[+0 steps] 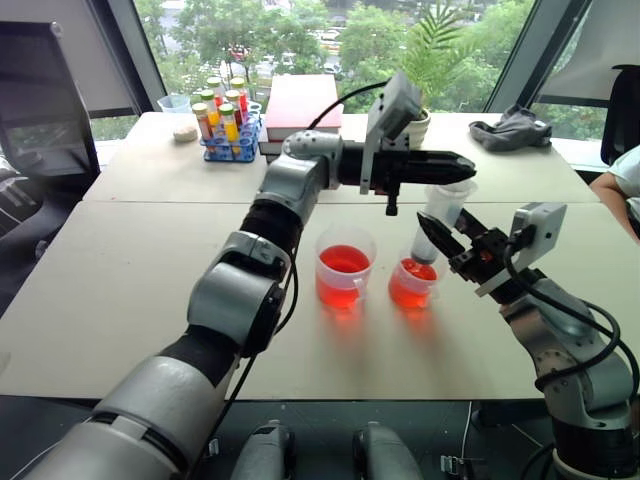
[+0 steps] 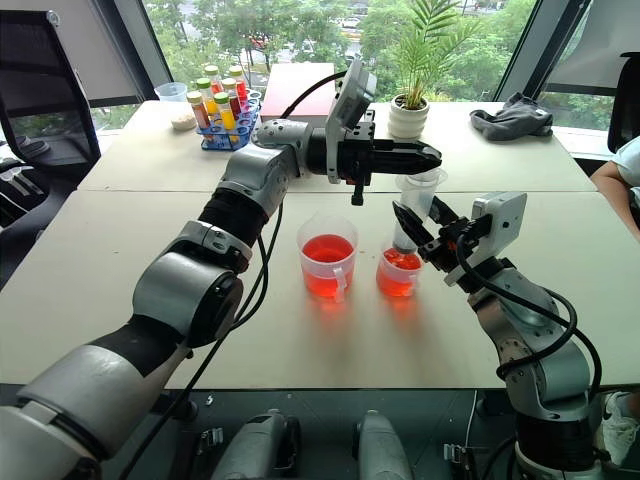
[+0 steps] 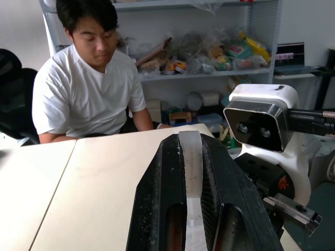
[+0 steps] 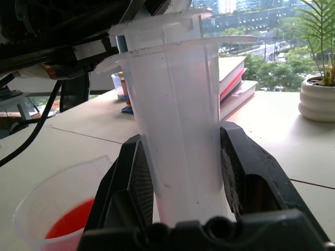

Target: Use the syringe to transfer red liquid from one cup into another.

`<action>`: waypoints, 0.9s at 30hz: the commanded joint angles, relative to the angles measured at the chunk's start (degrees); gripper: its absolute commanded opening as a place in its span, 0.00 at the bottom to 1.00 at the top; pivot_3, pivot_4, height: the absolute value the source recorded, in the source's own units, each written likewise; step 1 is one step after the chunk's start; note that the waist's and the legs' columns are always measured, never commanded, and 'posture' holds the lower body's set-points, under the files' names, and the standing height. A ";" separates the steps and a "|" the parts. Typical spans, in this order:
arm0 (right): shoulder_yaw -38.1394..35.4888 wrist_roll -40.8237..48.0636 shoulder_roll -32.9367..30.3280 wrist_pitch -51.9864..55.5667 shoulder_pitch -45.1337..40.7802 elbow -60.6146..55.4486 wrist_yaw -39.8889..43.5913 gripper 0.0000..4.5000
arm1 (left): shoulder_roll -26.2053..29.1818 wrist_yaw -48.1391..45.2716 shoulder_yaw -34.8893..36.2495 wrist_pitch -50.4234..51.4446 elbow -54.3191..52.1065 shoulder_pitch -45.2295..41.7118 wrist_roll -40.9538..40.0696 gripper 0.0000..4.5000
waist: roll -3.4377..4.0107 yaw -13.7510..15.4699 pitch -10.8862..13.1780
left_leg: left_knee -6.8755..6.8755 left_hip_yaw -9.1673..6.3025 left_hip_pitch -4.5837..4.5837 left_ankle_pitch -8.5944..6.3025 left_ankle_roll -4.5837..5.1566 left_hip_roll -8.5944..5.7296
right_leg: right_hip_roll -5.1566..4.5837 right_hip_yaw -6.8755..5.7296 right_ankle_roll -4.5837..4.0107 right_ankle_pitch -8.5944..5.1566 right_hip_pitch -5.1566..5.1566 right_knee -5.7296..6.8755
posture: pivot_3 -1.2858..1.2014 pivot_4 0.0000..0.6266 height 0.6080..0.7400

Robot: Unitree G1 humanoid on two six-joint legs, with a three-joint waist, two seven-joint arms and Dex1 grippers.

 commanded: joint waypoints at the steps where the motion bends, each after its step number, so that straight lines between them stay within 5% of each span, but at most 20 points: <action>1: -1.82 1.00 0.97 -3.17 -0.98 -5.76 -0.13 0.31 | 3.24 -1.00 0.15 5.04 -1.68 -0.35 -0.43 0.00 | 0.00 -0.04 0.00 | 0.00 0.00 0.00 0.00 0.00 0.00 | 0.00 0.00 0.00 0.00 0.00 0.00 | 0.52 0.24 1.00; 9: -0.35 0.20 2.21 -3.03 -0.05 -4.16 0.73 0.31 | 10.89 0.54 3.23 11.85 -10.26 0.91 -4.19 0.00 | 0.00 -0.11 0.00 | 0.00 -0.01 0.01 0.00 0.00 0.01 | 0.01 0.00 0.00 0.00 0.00 0.02 | 0.52 0.24 1.00; 18: -1.31 0.51 1.70 -2.78 -0.16 -3.72 1.45 0.31 | 15.00 1.98 3.30 15.63 -16.74 4.62 -6.69 0.92 | 0.00 1.23 -0.01 | 0.03 -0.09 0.04 0.00 0.00 0.03 | 0.01 -0.08 0.00 0.00 0.06 0.04 | 0.52 0.24 1.00; 27: -3.32 2.69 0.09 0.01 -3.22 -4.60 0.28 0.31 | 23.41 -4.15 -0.09 20.04 -28.33 13.62 -7.49 0.92 | 0.03 0.19 -0.01 | 0.02 -0.06 0.08 0.00 0.00 0.06 | 0.03 -0.02 -0.01 0.00 0.05 0.10 | 0.52 0.24 1.00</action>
